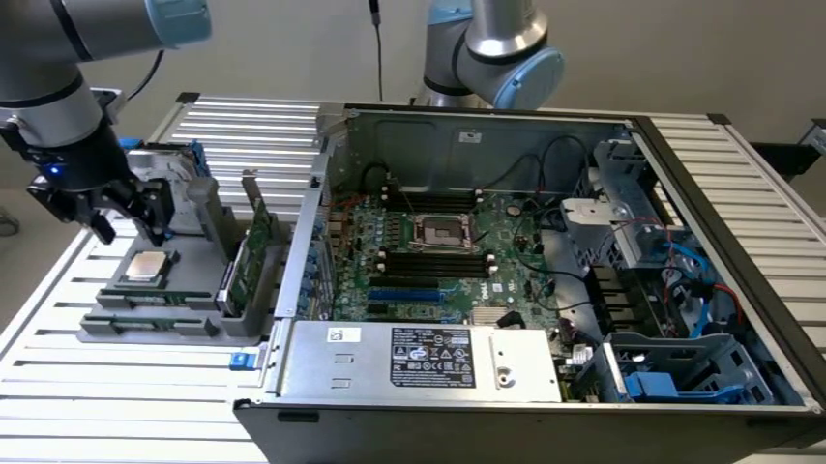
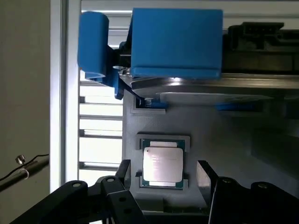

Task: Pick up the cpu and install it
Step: 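Pick up the cpu and move it towards the insertion slot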

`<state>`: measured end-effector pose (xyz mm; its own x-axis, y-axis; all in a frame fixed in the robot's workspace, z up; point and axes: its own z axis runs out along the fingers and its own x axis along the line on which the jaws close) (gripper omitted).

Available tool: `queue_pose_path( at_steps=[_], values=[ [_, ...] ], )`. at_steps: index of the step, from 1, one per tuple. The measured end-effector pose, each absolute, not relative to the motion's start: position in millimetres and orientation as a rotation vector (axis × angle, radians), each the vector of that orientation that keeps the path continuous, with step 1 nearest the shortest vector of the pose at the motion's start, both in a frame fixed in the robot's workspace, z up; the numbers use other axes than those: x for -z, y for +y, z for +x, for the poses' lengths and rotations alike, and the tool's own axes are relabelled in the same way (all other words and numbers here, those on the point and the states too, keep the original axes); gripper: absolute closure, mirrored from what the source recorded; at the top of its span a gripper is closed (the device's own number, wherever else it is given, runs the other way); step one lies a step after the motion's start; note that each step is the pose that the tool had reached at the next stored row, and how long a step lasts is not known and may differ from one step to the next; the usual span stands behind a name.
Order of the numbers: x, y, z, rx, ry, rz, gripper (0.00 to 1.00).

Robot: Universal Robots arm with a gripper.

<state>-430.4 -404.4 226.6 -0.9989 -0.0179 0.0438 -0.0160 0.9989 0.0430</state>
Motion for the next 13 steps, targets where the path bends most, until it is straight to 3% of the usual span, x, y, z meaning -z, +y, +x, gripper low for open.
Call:
queue_pose_path(
  at_steps=[13],
  values=[
    [-202.9,-406.5,-430.4,0.066,-3.097,0.029,0.33]
  ],
)
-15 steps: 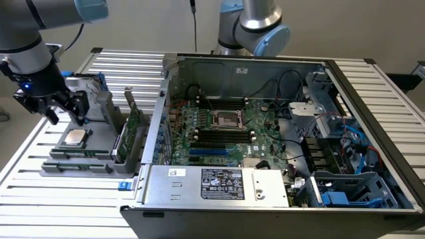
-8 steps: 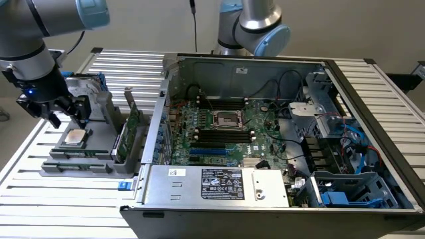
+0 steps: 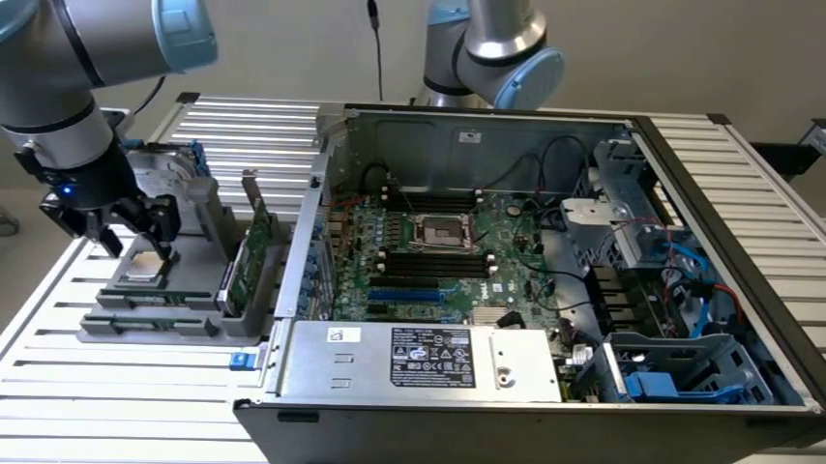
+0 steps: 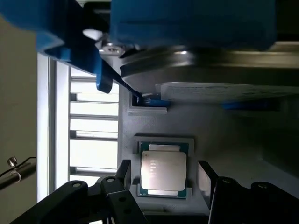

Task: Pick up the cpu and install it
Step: 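Pick up the cpu and move it towards the insertion slot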

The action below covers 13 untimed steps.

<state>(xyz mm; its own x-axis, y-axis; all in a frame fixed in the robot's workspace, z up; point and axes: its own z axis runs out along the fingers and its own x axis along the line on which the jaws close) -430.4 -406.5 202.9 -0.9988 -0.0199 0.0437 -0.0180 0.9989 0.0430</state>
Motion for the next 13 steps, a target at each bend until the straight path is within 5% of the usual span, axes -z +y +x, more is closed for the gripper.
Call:
queue_pose_path(
  at_steps=[13],
  values=[
    [-186.6,-413.4,-429.8,0.067,-3.096,0.029,0.33]
  ],
)
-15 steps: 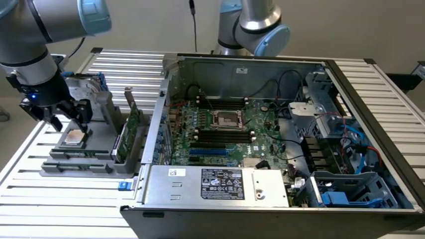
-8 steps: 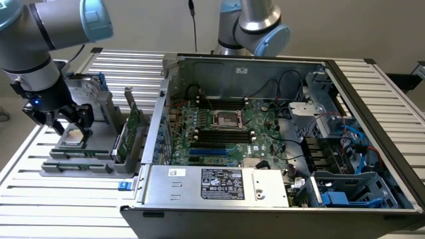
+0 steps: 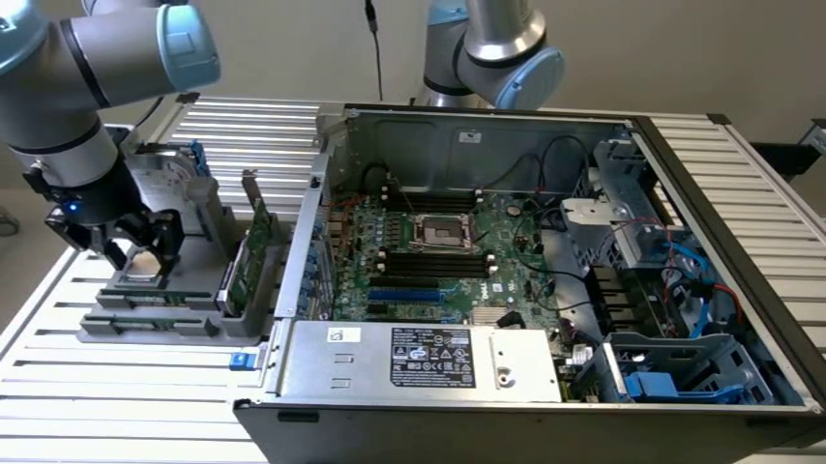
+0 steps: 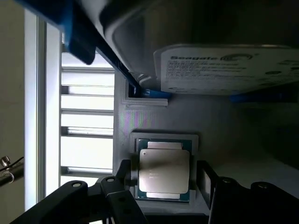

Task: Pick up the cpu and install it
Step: 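Pick up the cpu and move it towards the insertion slot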

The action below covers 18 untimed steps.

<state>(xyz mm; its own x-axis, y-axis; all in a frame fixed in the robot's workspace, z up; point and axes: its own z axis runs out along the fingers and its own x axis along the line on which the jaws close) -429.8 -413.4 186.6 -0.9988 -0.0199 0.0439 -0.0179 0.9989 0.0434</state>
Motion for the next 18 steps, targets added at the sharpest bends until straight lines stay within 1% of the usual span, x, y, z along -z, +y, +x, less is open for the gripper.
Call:
queue_pose_path(
  at_steps=[18],
  values=[
    [-183.7,-413.8,-429.2,0.068,-3.096,0.029,0.33]
  ],
)
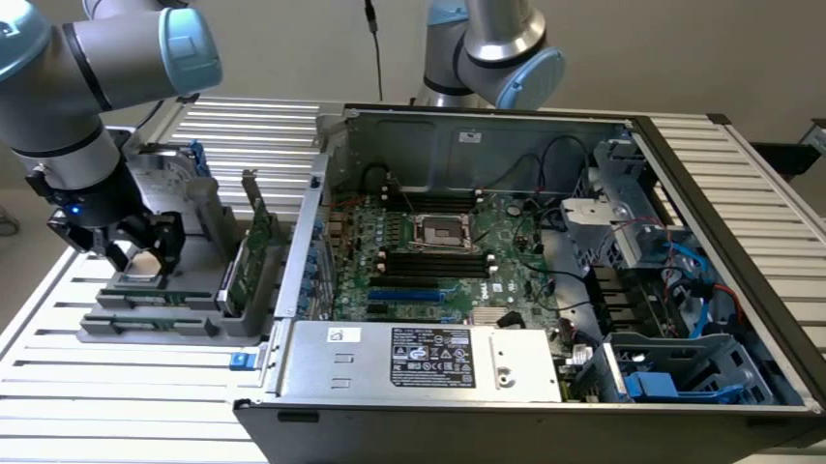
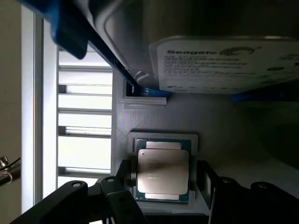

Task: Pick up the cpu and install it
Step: 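Pick up the cpu and move it towards the insertion slot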

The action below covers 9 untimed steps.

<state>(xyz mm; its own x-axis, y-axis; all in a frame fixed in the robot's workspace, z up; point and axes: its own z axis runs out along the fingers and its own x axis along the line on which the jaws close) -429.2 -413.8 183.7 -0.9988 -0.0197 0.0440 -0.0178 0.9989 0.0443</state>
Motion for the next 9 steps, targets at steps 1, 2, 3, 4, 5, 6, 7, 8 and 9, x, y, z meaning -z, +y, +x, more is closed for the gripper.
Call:
queue_pose_path(
  at_steps=[1,2,3,4,5,6,7,8,9],
  values=[
    [-183.7,-413.9,-429.3,0.068,-3.096,0.029,0.33],
    [-183.7,-413.9,-429.3,0.068,-3.096,0.029,0.33],
    [-183.7,-413.9,-429.3,0.068,-3.096,0.029,0.33],
    [-183.7,-413.9,-429.3,0.068,-3.096,0.028,0.33],
    [-183.6,-414.0,-429.3,0.068,-3.096,0.027,0.33],
    [-183.5,-414.0,-429.3,0.068,-3.096,0.026,0.33],
    [-183.5,-414.0,-429.3,0.068,-3.096,0.024,0.33],
    [-183.4,-414.0,-429.3,0.068,-3.096,0.022,0.35],
    [-183.4,-414.0,-429.4,0.068,-3.096,0.019,0.35]
  ],
)
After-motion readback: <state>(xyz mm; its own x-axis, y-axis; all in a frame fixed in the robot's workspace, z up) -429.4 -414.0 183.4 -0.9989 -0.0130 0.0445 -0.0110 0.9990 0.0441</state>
